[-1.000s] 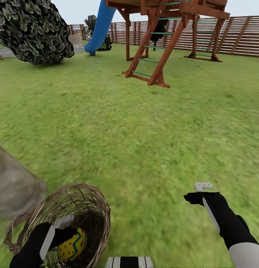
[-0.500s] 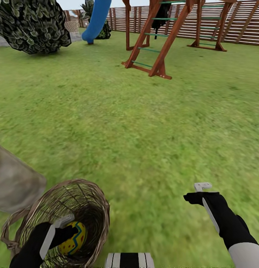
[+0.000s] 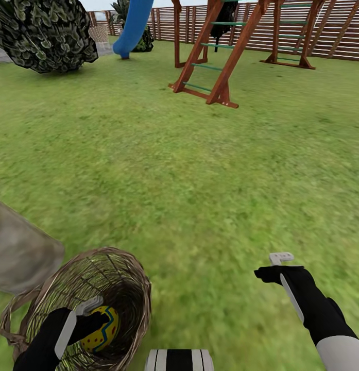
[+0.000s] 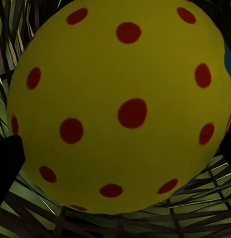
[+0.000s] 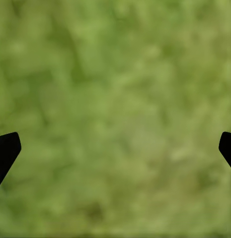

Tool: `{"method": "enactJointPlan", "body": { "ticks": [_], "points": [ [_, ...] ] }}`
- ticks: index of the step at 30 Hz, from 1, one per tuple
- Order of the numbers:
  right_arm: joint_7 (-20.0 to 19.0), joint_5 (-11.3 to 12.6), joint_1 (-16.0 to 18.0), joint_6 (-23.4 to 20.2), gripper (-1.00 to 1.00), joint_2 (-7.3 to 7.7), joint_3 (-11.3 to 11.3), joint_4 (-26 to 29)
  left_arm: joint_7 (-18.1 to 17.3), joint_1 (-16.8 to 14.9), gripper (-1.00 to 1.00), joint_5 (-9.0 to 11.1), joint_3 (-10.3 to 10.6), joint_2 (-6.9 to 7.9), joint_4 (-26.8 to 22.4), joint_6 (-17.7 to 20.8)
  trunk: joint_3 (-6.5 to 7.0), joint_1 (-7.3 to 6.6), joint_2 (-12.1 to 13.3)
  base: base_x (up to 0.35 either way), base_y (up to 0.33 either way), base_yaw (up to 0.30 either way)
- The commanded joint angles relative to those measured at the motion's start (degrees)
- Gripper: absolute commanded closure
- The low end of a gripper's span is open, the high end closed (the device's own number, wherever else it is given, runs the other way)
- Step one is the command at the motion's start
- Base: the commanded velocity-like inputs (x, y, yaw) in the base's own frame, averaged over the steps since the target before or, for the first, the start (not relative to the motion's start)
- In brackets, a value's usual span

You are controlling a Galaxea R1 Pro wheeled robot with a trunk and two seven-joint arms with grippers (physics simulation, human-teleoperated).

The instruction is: Take the three Easter eggs out of the wicker basket on the lawn in the garden, then place them on the lawn next to a single tree (choose any tree) so that all three eggs are next to the same tree and none are left in the basket.

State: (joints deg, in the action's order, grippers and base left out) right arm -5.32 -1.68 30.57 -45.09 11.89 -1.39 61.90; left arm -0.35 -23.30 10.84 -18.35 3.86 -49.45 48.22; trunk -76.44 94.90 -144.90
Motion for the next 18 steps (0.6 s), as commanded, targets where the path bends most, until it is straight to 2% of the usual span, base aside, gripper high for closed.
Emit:
{"method": "enactJointPlan", "body": {
  "ticks": [1, 18],
  "points": [
    [-0.39, -0.21, 0.02, -0.26, -1.00, -0.01, -0.09, 0.06, 0.08, 0.01, 1.00, -2.05, -0.17, 0.01, -0.03, 0.29, -0.05, 0.00, -0.01, 0.000, 0.000, 0.000],
    [-0.57, -0.85, 0.02, 0.01, -1.00, 0.03, 0.03, -0.55, 0.17, 0.01, 1.00, -2.05, -0.11, -0.07, -0.03, 0.31, -0.05, 0.00, -0.01, 0.000, 0.000, 0.000]
  ]
}}
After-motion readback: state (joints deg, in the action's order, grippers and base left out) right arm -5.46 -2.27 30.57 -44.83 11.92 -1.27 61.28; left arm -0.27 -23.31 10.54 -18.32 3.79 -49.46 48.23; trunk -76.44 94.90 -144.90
